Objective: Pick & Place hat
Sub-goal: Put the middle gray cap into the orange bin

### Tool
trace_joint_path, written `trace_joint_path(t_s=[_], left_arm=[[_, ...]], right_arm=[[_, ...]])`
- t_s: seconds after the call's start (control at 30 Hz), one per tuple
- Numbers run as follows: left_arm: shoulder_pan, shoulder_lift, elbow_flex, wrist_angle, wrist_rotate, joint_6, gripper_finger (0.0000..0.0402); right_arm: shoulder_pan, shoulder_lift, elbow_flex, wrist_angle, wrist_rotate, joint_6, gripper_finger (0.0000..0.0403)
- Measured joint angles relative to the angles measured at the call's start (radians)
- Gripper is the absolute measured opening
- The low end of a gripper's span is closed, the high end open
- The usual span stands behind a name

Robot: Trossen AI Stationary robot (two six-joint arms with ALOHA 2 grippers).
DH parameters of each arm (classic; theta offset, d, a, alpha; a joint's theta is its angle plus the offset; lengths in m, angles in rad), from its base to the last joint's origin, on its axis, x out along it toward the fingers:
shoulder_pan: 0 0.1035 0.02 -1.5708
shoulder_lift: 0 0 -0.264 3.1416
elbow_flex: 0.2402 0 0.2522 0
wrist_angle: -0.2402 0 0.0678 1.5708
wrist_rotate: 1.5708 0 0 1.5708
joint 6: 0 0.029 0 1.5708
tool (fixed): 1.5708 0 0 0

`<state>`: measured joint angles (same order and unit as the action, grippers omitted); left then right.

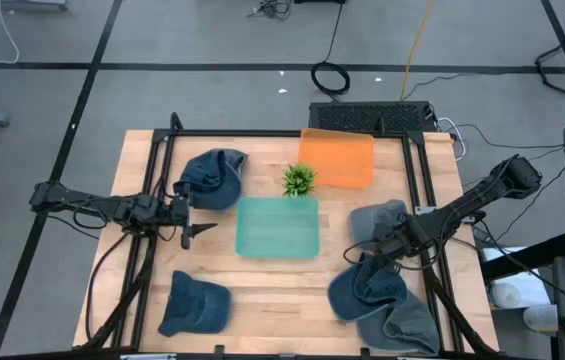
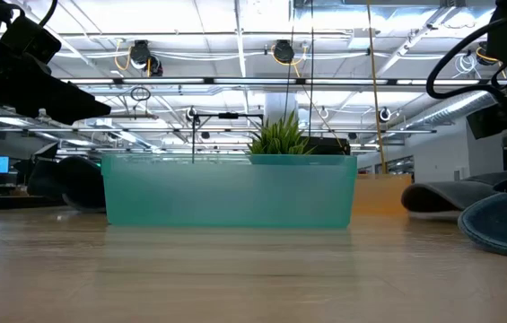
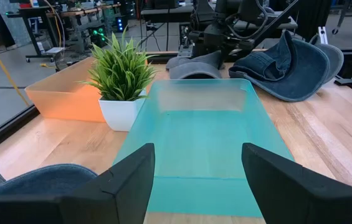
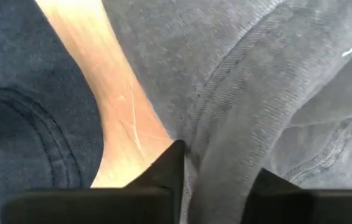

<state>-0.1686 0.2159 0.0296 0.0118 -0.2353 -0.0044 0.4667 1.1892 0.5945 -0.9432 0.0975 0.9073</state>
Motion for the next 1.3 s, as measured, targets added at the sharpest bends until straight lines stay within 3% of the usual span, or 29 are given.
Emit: trace_joint_path(t_s=[0.17, 0.57, 0.93, 1.3], left_arm=[[0.000, 0.000, 0.000, 0.000, 0.000, 0.000, 0.0250], [0.000, 0.000, 0.000, 0.000, 0.000, 0.000, 0.0250], [0.000, 0.000, 0.000, 0.000, 0.000, 0.000, 0.0250], [0.000, 0.000, 0.000, 0.000, 0.000, 0.000, 0.0250]], right_arm=[[0.000, 0.000, 0.000, 0.000, -0.005, -0.007, 0.0010], [0.000, 0.001, 0.040, -0.168, -0.019, -0.062, 0.0002], [-0.003, 0.001, 0.172, -0.332, 0.109, -0.087, 0.0001], [-0.003, 0.001, 0.375, -0.445, 0.337, -0.159, 0.0000]])
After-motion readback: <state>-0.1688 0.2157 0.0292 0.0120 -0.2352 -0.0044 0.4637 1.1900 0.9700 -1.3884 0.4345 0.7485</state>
